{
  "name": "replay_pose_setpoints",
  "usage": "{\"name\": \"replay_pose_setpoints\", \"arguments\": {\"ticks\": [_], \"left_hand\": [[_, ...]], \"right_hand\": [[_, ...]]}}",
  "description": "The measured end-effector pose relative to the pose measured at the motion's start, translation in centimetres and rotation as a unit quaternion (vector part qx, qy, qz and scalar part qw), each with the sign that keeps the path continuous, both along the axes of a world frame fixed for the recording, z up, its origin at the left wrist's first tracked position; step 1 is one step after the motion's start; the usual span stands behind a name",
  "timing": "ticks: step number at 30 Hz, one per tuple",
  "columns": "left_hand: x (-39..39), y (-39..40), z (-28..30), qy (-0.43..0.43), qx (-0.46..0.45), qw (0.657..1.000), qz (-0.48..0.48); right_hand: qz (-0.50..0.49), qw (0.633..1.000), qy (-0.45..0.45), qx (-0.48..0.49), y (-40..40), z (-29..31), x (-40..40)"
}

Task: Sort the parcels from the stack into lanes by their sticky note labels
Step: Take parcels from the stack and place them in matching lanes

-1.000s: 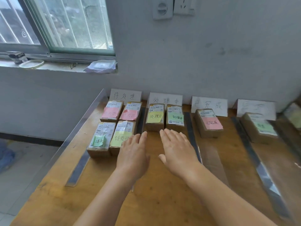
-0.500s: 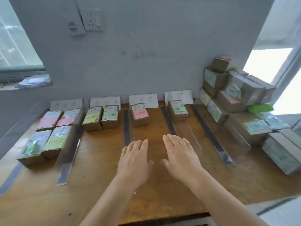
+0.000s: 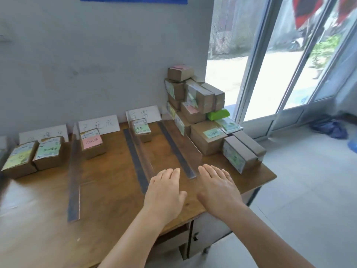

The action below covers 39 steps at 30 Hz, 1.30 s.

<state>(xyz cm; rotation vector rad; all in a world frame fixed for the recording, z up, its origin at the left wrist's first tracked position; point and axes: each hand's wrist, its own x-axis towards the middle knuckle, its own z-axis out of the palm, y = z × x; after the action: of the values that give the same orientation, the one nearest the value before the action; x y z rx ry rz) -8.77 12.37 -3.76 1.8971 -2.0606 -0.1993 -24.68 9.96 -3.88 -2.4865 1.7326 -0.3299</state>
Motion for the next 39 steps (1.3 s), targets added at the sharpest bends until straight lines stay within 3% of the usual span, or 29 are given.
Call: {"name": "replay_pose_setpoints", "arguments": {"ticks": [11, 19, 28, 36, 39], "left_hand": [[-9.0, -8.8, -1.2, 0.067, 0.045, 0.992, -0.102], [-14.1, -14.4, -4.0, 0.125, 0.14, 0.973, -0.136], [-15.8, -17.6, -5.9, 0.138, 0.175, 0.973, -0.064], [-18.2, -16.6, -7.4, 0.203, 0.174, 0.962, 0.05], [-19.6, -15.7, -7.7, 0.243, 0.183, 0.949, 0.089]], "right_hand": [[-0.132, 0.99, -0.002, 0.04, -5.3, -0.6, -8.7], [-0.227, 0.971, -0.023, 0.077, -11.1, -1.5, -13.1], [-0.24, 0.968, 0.011, 0.072, -15.2, -5.4, -14.2], [-0.162, 0.983, 0.083, 0.025, -16.9, -7.6, -15.3], [-0.126, 0.992, 0.013, 0.027, -16.7, -7.7, -15.9]]}}
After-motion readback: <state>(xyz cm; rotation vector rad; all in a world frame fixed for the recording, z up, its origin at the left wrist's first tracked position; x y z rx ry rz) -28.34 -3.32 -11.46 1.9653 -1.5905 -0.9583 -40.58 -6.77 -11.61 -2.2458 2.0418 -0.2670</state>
